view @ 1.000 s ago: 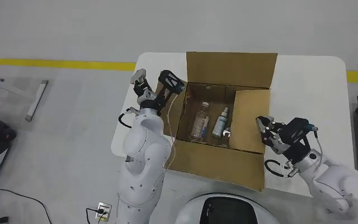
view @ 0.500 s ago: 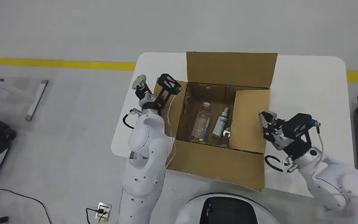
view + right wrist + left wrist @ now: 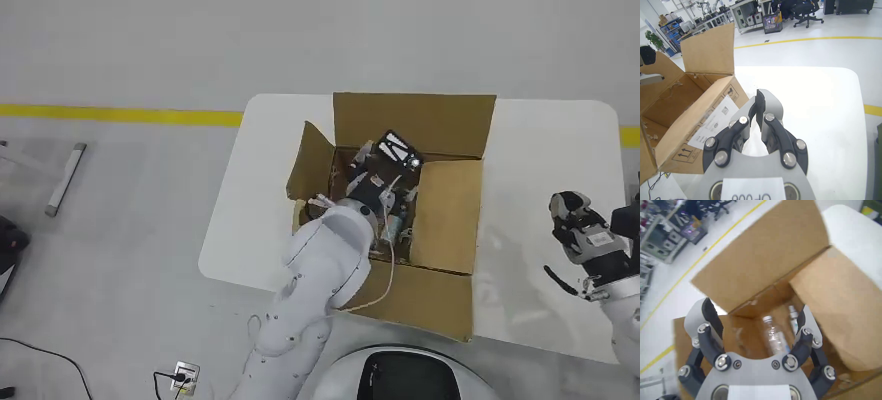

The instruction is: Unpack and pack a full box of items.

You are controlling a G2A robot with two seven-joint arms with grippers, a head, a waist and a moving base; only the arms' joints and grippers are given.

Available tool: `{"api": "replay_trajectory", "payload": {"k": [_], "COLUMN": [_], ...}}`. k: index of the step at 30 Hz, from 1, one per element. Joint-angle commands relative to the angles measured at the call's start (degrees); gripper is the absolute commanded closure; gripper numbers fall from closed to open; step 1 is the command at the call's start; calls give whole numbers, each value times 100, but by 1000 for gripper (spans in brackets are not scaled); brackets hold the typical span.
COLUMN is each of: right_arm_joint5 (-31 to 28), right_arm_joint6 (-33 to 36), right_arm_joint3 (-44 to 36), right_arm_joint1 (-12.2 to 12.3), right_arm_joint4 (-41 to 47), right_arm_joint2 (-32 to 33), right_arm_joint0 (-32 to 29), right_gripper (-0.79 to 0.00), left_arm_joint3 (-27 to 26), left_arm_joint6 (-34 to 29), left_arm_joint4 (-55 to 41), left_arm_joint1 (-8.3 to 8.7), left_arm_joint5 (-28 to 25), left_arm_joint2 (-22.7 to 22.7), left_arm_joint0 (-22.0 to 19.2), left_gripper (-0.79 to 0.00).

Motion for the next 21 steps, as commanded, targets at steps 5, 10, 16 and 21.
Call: {"api": "replay_trajectory", "payload": {"k": [5, 10, 16, 21], "right_arm_joint5": [-31, -33, -70, -132], "right_arm_joint6": [-78, -113, -92, -75], "right_arm_joint3": [92, 83, 3, -68], "right_arm_joint1": [-16, -30, -41, -48], "right_arm_joint4": [-54, -93, -146, -381], "right_arm_joint2": [37, 19, -67, -232], "right_arm_joint0": [-175, -254, -245, -243], "right_gripper": [-37, -46, -49, -86], "left_arm_joint3": [898, 1374, 1505, 1505], "left_arm_joint6": [-745, -1186, -1298, -1298], "left_arm_joint4": [-1926, -4308, -5029, -5029], "left_arm_joint1": [-161, -286, -309, -309], "left_arm_joint5": [619, 1567, 1795, 1795], "left_arm_joint2": [-86, -635, -835, -835], "left_arm_joint0": [-300, -547, -639, -639], "left_gripper": [-785, -785, -785, -785]}}
